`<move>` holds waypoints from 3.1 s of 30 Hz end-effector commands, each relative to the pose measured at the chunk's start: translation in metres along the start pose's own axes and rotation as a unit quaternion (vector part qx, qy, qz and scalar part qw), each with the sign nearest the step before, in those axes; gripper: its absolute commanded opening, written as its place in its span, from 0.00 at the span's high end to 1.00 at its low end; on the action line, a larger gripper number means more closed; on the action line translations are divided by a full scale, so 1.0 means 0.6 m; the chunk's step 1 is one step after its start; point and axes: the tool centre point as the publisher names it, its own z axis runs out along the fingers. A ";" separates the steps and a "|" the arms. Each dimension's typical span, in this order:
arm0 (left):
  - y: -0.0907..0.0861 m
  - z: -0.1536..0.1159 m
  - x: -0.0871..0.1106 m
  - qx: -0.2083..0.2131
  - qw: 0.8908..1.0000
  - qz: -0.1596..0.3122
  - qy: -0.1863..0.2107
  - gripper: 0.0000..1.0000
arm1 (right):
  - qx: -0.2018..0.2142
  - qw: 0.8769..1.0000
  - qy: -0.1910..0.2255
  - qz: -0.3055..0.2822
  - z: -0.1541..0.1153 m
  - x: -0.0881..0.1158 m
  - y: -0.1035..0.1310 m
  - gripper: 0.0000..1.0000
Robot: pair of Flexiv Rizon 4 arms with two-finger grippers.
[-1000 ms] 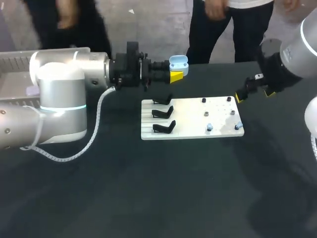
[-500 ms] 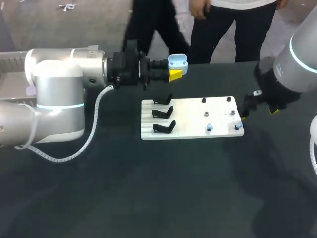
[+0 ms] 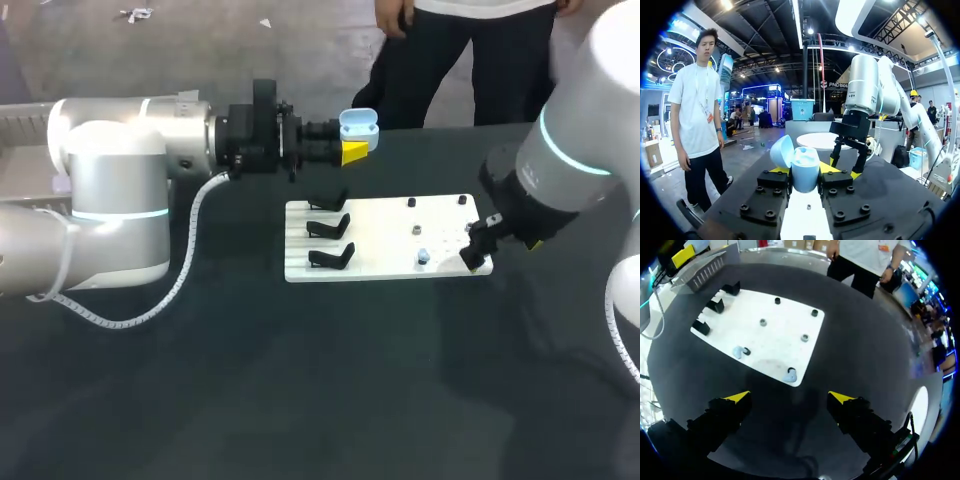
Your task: Pick up each earbud case from the left stands, insert the matching earbuds, close the lid, and place the case in the box.
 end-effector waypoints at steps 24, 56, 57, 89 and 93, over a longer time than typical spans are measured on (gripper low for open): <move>-0.004 0.001 0.001 -0.005 1.000 0.002 -0.002 1.00 | -0.001 0.999 0.033 -0.011 0.045 -0.030 0.003 0.31; -0.004 0.001 0.001 -0.005 1.000 0.002 -0.002 1.00 | -0.006 0.999 0.031 0.007 0.047 -0.032 0.000 0.60; -0.004 0.001 0.001 -0.005 1.000 0.002 -0.002 1.00 | -0.006 0.999 0.032 0.008 0.048 -0.032 0.000 0.60; -0.004 0.001 0.001 -0.005 1.000 0.002 -0.002 1.00 | -0.010 0.999 0.032 0.029 0.055 -0.032 0.002 0.78; -0.004 0.001 0.001 -0.005 1.000 0.002 -0.002 1.00 | -0.010 0.999 0.034 0.029 0.058 -0.033 0.001 0.77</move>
